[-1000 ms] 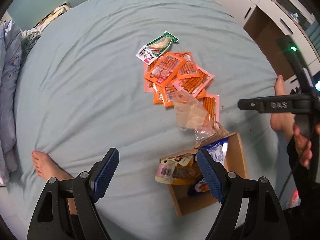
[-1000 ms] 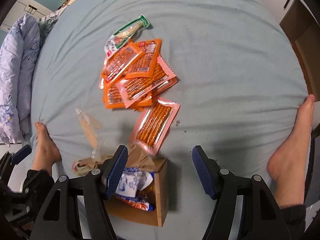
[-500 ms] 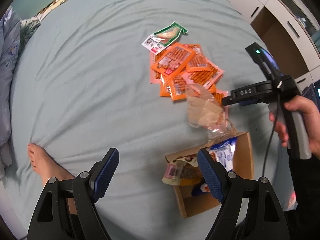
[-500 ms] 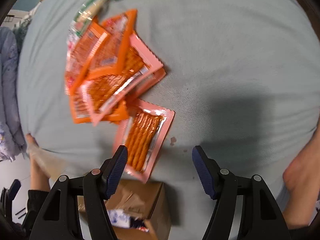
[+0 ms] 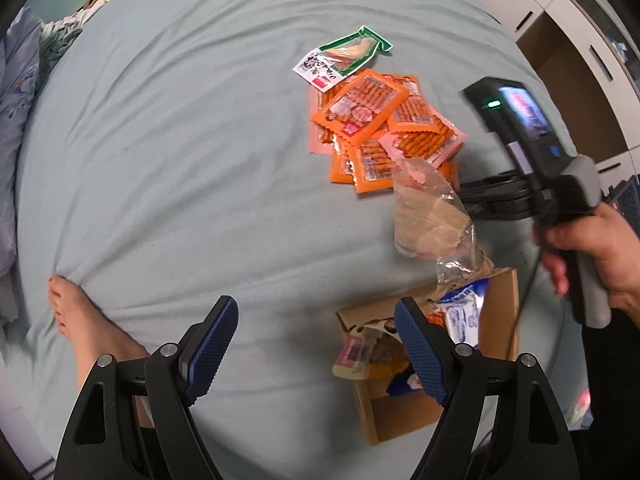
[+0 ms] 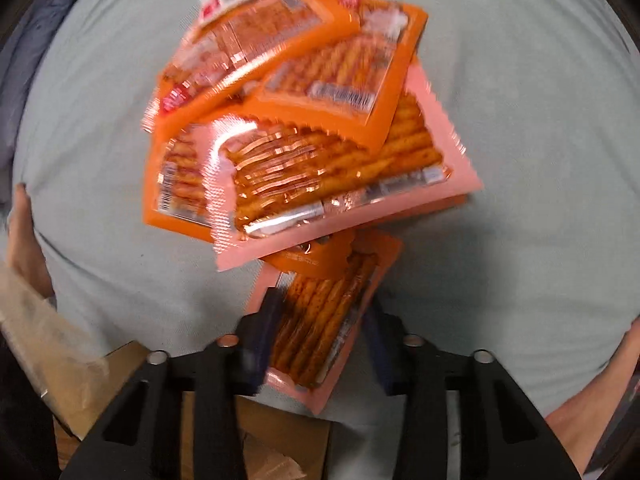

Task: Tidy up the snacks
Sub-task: 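Grasp an orange stick-snack pack with the right tool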

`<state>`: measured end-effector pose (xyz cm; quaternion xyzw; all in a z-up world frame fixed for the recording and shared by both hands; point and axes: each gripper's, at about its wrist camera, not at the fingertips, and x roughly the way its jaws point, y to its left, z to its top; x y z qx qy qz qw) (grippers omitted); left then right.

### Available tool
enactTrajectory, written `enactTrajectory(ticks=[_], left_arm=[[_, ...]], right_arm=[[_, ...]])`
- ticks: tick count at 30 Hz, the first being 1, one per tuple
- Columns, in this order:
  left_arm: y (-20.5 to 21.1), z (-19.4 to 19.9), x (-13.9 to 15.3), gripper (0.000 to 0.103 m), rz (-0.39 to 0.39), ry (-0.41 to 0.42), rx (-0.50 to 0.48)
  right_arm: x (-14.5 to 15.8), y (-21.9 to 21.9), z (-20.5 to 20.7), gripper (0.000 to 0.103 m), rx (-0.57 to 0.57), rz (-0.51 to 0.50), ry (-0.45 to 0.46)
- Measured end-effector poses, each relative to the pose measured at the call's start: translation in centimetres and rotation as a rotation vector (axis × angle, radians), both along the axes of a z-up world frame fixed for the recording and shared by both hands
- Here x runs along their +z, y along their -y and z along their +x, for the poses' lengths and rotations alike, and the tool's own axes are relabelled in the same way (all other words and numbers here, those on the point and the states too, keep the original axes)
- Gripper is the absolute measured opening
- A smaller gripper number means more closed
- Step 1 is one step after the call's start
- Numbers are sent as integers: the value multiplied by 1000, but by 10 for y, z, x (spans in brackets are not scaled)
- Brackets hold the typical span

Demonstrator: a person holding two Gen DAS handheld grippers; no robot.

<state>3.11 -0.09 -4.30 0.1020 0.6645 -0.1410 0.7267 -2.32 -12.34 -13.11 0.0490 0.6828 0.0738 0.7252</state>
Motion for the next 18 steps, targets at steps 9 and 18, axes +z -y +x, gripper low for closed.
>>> enactTrajectory(ticks=[9, 18], left_arm=[[33, 50, -17, 81, 24, -7, -28], [120, 132, -57, 83, 88, 80, -193]], right_arm=[[37, 78, -24, 4, -157, 91, 102], [83, 108, -48, 4, -208, 172, 190]])
